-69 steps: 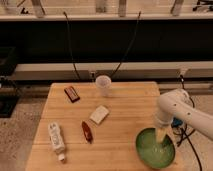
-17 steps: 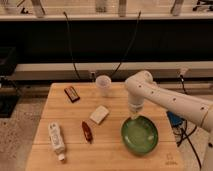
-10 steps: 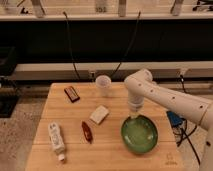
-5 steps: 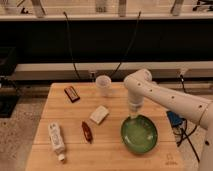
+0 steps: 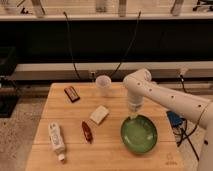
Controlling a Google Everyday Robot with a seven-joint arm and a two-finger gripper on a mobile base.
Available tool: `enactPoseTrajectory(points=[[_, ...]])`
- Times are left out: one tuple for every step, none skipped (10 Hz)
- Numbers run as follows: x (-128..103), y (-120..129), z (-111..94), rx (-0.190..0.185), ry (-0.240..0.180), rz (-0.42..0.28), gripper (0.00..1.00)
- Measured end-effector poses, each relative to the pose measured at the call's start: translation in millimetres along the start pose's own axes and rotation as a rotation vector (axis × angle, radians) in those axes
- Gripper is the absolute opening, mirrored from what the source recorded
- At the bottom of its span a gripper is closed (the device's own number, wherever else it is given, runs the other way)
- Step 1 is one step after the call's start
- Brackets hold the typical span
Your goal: Drag the ceramic bowl in a circle
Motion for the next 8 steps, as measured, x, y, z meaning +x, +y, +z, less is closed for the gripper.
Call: enactPoseTrajectory(points=[[0.4,0.1,-0.3,0.000,-0.001,-0.001,0.00],[1.5,0.3,0.1,-0.003,-0.001,-0.001,0.00],[1.1,-0.2,-0.7,-0.004,-0.001,-0.001,0.00],[-0.4,-0.7,-0.7,-0.006,-0.002,-0.003,0.00],[-0.5,-0.7,-0.8,-0.007,-0.003,-0.003,0.00],[-0.1,-0.2,-0.9,-0.009,-0.003,-0.003,0.00],[-0.3,-0.1,-0.9,-0.010,-0.003,-0.005,0.00],[-1.2,-0.6,-1.7,-0.011,-0.002,-0.006,0.00]])
